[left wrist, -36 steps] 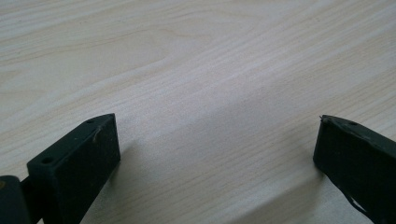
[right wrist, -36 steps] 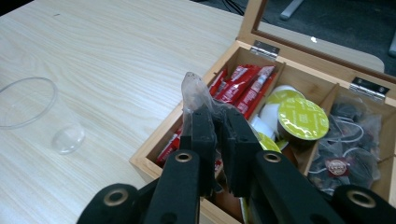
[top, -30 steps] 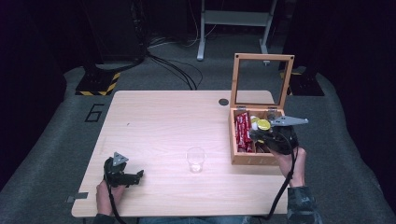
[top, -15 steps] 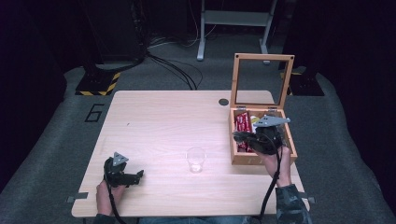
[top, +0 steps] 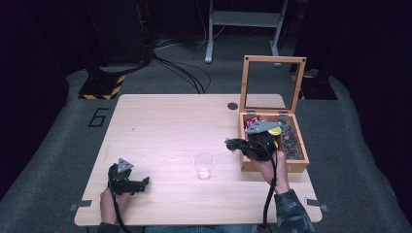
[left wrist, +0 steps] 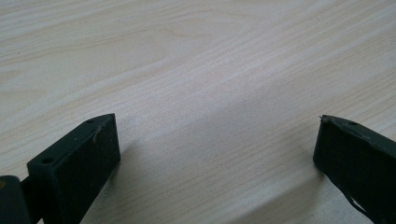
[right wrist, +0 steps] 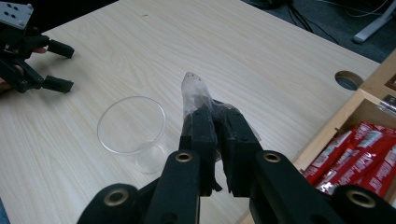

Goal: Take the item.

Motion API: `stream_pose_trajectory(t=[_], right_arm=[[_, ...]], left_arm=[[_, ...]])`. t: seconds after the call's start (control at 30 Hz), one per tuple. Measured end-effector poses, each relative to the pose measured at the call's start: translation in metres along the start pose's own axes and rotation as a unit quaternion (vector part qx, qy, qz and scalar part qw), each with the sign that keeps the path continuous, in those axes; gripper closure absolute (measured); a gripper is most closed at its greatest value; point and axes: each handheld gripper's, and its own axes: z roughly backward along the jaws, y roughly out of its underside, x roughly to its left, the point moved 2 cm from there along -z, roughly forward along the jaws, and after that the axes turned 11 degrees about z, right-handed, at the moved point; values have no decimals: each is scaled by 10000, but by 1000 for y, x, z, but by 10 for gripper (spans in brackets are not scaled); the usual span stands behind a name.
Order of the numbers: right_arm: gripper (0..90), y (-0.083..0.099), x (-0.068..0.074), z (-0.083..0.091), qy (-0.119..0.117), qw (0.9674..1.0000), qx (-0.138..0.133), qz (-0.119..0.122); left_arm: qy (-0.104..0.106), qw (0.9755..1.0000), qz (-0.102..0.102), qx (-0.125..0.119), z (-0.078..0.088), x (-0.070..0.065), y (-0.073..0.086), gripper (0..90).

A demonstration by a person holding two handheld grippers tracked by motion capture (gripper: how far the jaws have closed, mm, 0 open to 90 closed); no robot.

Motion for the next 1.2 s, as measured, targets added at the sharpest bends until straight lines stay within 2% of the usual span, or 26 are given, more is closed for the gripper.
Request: stream_pose_trajectory(t=[0.17,0.27,0.3,0.77,0.97,1.03,1.2], right_arm=[[844,-7,7,-7,-125,9998,13,130],[844,-9,10,-8,-148,9998,20,111],[844,-10,12,-10,-194,9996,21,198],[844,-20,26,-17,-441,9983,77,371],[844,-23,30,-23,-588,9969,174,485],[844,-24,32,-24,-573,9970,200,479],[844,-24,36,-36,-693,9955,337,544]], left_arm=[[2,10000,-3,-2,0,0,0,1],[1,10000,-1,0,0,0,0,1],[0,10000,-1,1,0,0,0,1],[-9,10000,-8,-3,0,0,0,1],[0,10000,0,0,0,0,0,1],[1,10000,1,0,0,0,0,1],[0,10000,-7,4,0,0,0,1]])
